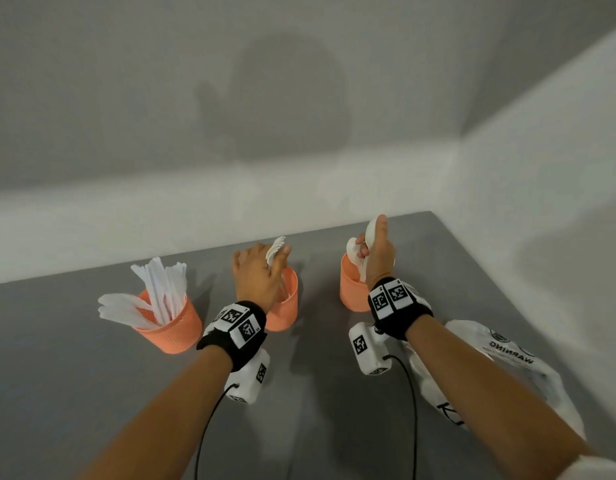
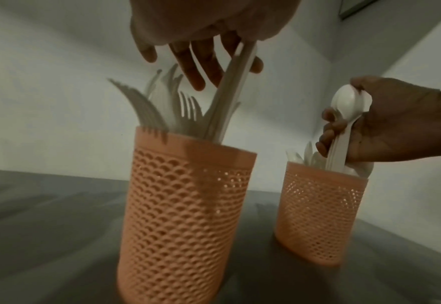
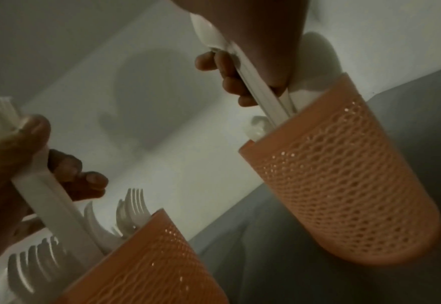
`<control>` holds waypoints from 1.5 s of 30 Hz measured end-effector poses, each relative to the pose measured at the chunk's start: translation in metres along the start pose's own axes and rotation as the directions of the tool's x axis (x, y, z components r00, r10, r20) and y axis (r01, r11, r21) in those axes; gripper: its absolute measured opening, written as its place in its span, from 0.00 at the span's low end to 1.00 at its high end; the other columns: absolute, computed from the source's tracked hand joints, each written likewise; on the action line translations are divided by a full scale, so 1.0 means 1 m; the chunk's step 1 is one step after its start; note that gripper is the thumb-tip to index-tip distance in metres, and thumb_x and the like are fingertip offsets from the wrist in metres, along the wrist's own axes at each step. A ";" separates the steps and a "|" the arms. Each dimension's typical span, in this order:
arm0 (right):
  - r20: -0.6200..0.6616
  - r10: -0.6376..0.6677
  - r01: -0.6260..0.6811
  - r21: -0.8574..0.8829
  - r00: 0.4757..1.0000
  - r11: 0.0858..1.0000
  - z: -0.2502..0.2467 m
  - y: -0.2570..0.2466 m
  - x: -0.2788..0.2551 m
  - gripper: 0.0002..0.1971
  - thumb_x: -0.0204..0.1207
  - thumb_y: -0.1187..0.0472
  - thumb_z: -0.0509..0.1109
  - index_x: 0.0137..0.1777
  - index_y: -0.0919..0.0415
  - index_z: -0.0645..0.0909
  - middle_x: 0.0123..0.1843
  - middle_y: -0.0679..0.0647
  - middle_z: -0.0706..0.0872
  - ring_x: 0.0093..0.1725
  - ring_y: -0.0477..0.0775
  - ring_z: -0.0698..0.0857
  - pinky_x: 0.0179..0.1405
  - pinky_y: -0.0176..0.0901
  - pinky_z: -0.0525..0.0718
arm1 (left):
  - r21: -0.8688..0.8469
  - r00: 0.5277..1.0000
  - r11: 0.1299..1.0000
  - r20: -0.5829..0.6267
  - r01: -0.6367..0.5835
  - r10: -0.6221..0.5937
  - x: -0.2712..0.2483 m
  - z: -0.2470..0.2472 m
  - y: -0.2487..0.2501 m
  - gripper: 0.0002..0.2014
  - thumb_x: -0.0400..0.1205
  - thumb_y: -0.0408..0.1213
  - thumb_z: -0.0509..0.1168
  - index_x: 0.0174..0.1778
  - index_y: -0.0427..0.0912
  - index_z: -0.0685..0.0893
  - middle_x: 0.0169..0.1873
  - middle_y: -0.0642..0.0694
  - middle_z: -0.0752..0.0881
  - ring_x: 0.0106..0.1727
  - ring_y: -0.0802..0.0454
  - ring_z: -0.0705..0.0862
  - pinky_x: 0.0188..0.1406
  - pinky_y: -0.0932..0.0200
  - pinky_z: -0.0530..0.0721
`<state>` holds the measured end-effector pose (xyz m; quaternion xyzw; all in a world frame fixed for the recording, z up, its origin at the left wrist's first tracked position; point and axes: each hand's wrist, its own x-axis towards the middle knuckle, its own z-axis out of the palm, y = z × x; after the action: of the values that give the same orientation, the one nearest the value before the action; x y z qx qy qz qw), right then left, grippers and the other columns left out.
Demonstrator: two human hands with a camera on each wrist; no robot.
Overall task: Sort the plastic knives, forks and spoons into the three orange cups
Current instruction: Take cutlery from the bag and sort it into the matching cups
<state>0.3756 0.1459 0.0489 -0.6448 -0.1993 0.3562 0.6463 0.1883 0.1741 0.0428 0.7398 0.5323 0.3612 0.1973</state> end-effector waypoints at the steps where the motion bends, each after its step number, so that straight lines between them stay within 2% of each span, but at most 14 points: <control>1: -0.012 -0.015 0.015 -0.043 1.000 0.999 -0.001 0.003 -0.001 0.33 0.71 0.28 0.50 0.18 0.51 0.77 0.16 0.45 0.76 0.31 0.52 0.76 0.60 0.55 0.77 | 0.058 1.000 0.998 0.014 0.002 -0.003 -0.001 0.000 -0.002 0.35 0.73 0.64 0.42 0.39 0.41 0.87 0.42 0.43 0.84 0.50 0.45 0.79 0.61 0.55 0.62; 3: -0.026 -0.072 0.068 -0.120 0.997 0.990 -0.001 0.010 -0.002 0.31 0.77 0.32 0.49 0.26 0.52 0.77 0.26 0.51 0.80 0.37 0.54 0.81 0.59 0.53 0.78 | 0.098 0.999 0.995 0.024 0.037 -0.039 -0.003 0.000 -0.006 0.36 0.73 0.65 0.42 0.41 0.42 0.89 0.46 0.43 0.83 0.54 0.45 0.77 0.59 0.55 0.60; 6: -0.014 -0.174 0.167 -0.214 0.985 0.962 0.002 0.023 -0.003 0.26 0.68 0.27 0.49 0.31 0.45 0.77 0.40 0.59 0.81 0.49 0.62 0.82 0.60 0.56 0.79 | 0.122 0.998 0.991 0.024 0.063 -0.066 -0.007 0.001 -0.010 0.29 0.79 0.58 0.50 0.44 0.40 0.89 0.47 0.42 0.83 0.55 0.43 0.76 0.58 0.51 0.65; 8: 0.008 -0.261 0.251 -0.299 0.965 0.921 0.004 0.028 -0.002 0.23 0.68 0.27 0.49 0.36 0.44 0.73 0.41 0.59 0.82 0.50 0.65 0.81 0.58 0.59 0.79 | 0.070 0.999 0.997 0.024 0.023 -0.025 -0.008 0.002 -0.013 0.23 0.81 0.52 0.56 0.45 0.36 0.87 0.47 0.39 0.83 0.53 0.41 0.78 0.54 0.51 0.70; 12: 0.051 -0.387 0.372 -0.418 0.921 0.829 0.001 0.028 -0.003 0.17 0.74 0.35 0.51 0.57 0.39 0.70 0.44 0.62 0.85 0.47 0.65 0.84 0.42 0.38 0.82 | -0.012 0.993 0.994 0.053 -0.108 0.109 -0.006 0.003 -0.017 0.19 0.81 0.43 0.55 0.45 0.33 0.86 0.44 0.38 0.84 0.46 0.39 0.82 0.45 0.57 0.73; 13: 0.068 -0.408 0.395 -0.434 0.911 0.810 0.000 0.026 -0.005 0.16 0.76 0.38 0.51 0.61 0.38 0.68 0.44 0.60 0.84 0.46 0.64 0.84 0.42 0.40 0.83 | -0.001 0.988 0.990 0.064 -0.140 0.140 -0.006 0.003 -0.016 0.18 0.81 0.42 0.54 0.46 0.33 0.86 0.44 0.37 0.85 0.45 0.39 0.83 0.44 0.57 0.74; 16: 0.128 -0.480 0.478 -0.479 0.868 0.736 -0.006 0.020 -0.010 0.18 0.81 0.51 0.52 0.71 0.42 0.65 0.49 0.50 0.81 0.52 0.60 0.82 0.61 0.57 0.79 | 0.074 0.968 0.968 0.088 -0.241 0.235 -0.007 0.002 -0.013 0.22 0.81 0.44 0.50 0.48 0.33 0.86 0.44 0.37 0.88 0.44 0.37 0.86 0.47 0.52 0.80; 19: 0.175 -0.472 0.483 -0.554 0.864 0.678 -0.010 0.013 -0.014 0.22 0.84 0.61 0.50 0.77 0.56 0.64 0.69 0.55 0.76 0.67 0.57 0.76 0.71 0.50 0.69 | 0.142 0.968 0.960 0.115 -0.240 0.225 -0.008 0.002 -0.012 0.29 0.81 0.50 0.45 0.59 0.33 0.83 0.56 0.36 0.86 0.56 0.35 0.84 0.59 0.46 0.79; 24: 0.240 -0.405 0.382 -0.868 0.882 0.319 -0.011 0.009 -0.010 0.27 0.84 0.60 0.47 0.83 0.64 0.49 0.85 0.57 0.50 0.85 0.53 0.47 0.81 0.53 0.39 | 0.284 0.978 0.946 0.178 -0.155 0.106 0.001 0.004 -0.001 0.41 0.75 0.61 0.33 0.74 0.39 0.71 0.75 0.39 0.72 0.77 0.42 0.68 0.79 0.46 0.59; 27: 0.276 -0.316 0.331 -0.934 0.908 0.135 -0.015 0.014 -0.009 0.26 0.85 0.58 0.46 0.81 0.66 0.54 0.85 0.60 0.48 0.85 0.55 0.45 0.81 0.60 0.40 | 0.430 0.960 0.897 0.279 -0.096 -0.031 0.008 0.012 0.001 0.47 0.71 0.67 0.29 0.79 0.39 0.62 0.78 0.38 0.65 0.80 0.42 0.62 0.81 0.46 0.52; 30: 0.317 -0.243 0.332 -0.943 0.917 0.023 -0.022 0.020 -0.011 0.28 0.85 0.52 0.44 0.82 0.65 0.52 0.85 0.61 0.46 0.84 0.57 0.45 0.80 0.64 0.40 | 0.513 0.924 0.853 0.364 -0.096 -0.115 0.011 0.019 0.002 0.40 0.80 0.66 0.40 0.81 0.40 0.54 0.80 0.35 0.59 0.81 0.40 0.58 0.82 0.45 0.50; 37: 0.384 -0.176 0.407 -0.905 0.906 0.122 -0.027 0.009 -0.013 0.35 0.82 0.39 0.46 0.83 0.54 0.40 0.85 0.59 0.43 0.84 0.59 0.41 0.78 0.65 0.33 | 0.454 0.908 0.890 0.389 -0.043 -0.154 0.013 0.014 0.011 0.39 0.81 0.65 0.44 0.82 0.44 0.47 0.82 0.35 0.53 0.83 0.40 0.51 0.82 0.43 0.46; 41: 0.379 -0.243 0.447 -0.807 0.893 0.386 -0.033 -0.008 -0.020 0.33 0.83 0.43 0.52 0.83 0.53 0.44 0.85 0.59 0.52 0.84 0.60 0.48 0.80 0.63 0.43 | 0.192 0.967 0.979 0.255 -0.064 0.013 0.009 0.001 0.025 0.35 0.84 0.58 0.49 0.82 0.43 0.50 0.82 0.36 0.54 0.83 0.41 0.51 0.82 0.45 0.49; 45: 0.380 -0.173 0.390 -0.624 0.909 0.677 -0.054 -0.038 -0.027 0.24 0.84 0.52 0.57 0.77 0.59 0.67 0.72 0.63 0.77 0.72 0.61 0.74 0.75 0.51 0.68 | -0.146 0.981 0.986 0.167 -0.079 0.103 -0.006 -0.003 0.056 0.31 0.85 0.53 0.51 0.81 0.43 0.55 0.81 0.40 0.61 0.81 0.45 0.59 0.81 0.48 0.59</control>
<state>0.4042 0.0921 0.0870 -0.7391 -0.5070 0.2419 0.3717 0.2215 0.1486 0.0805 0.7766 0.4523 0.3399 0.2772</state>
